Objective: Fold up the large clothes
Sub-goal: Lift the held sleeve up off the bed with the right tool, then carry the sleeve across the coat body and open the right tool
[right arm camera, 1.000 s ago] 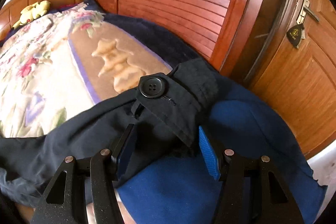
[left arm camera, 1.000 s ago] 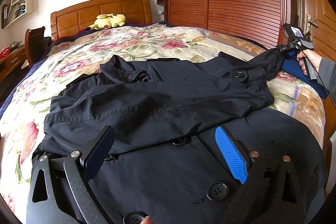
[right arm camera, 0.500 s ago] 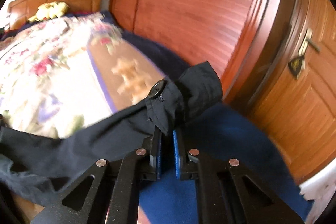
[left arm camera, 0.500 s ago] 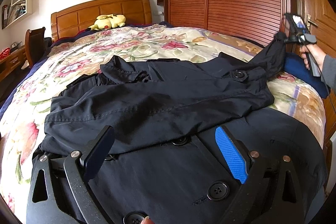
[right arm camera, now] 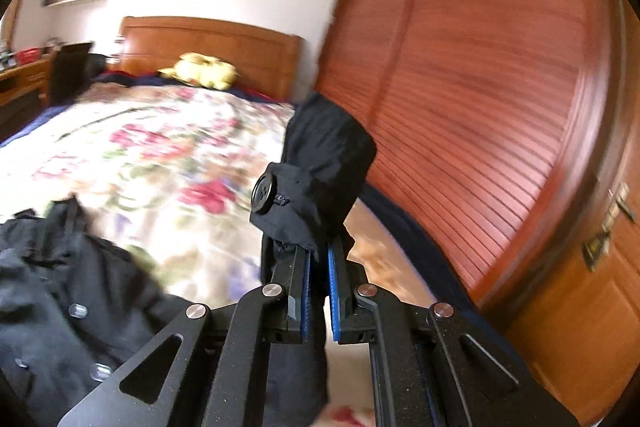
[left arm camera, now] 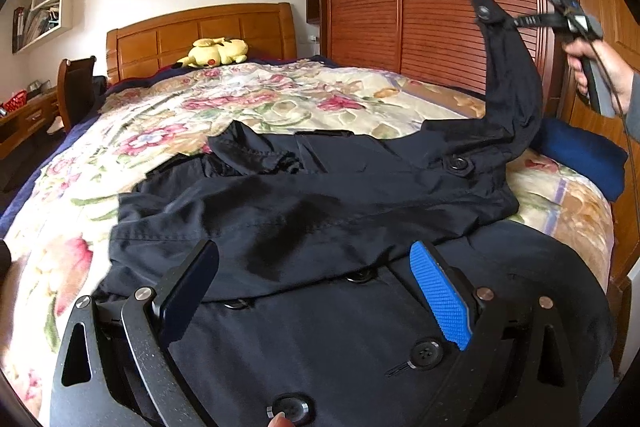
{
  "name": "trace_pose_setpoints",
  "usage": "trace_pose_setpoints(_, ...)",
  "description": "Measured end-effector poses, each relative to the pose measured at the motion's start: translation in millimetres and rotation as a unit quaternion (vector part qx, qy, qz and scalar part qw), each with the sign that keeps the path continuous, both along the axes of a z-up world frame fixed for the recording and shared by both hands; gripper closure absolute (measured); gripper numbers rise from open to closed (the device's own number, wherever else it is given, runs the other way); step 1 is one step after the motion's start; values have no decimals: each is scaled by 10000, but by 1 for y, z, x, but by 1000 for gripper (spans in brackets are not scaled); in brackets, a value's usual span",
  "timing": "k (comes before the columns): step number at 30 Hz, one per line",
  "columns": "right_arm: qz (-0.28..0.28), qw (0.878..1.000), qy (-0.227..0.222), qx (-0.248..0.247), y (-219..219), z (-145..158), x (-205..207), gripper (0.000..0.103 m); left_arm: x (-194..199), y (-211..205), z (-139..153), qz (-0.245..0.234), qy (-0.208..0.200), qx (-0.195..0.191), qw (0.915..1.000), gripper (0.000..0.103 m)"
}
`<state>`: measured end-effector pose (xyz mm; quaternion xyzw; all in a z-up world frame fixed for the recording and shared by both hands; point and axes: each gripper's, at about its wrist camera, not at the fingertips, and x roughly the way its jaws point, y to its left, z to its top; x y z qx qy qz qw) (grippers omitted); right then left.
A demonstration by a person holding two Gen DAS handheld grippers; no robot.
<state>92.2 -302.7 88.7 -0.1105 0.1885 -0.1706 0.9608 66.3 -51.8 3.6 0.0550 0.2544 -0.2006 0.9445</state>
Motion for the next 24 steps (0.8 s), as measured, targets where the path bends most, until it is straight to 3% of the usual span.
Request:
trace_pose_setpoints(12, 1704, 9843, -345, -304, 138, 17, -39, 97, -3, 45, 15, 342, -156, -107, 9992, 6)
trace_pose_setpoints(24, 2687, 9630, -215, 4, 169, -15, -62, 97, -6, 94, 23, 795, -298, -182, 9962, 6)
